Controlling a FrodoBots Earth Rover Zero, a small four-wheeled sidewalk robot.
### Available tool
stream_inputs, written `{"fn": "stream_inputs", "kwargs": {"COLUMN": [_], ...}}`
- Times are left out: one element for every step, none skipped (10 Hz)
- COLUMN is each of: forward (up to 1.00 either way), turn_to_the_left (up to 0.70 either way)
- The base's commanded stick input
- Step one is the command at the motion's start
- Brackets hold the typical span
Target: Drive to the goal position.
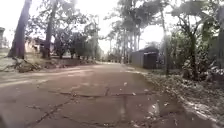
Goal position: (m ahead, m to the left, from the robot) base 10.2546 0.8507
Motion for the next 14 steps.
{"fn": "stream_inputs", "kwargs": {"forward": [1.0,1.0,1.0,1.0,1.0,1.0,1.0,1.0,1.0,1.0,1.0,1.0,1.0,1.0], "turn_to_the_left": [0.0,0.0,0.0,0.0,0.0,0.0,0.0,0.0,0.0,0.0,0.0,0.0,0.0,0.0]}}
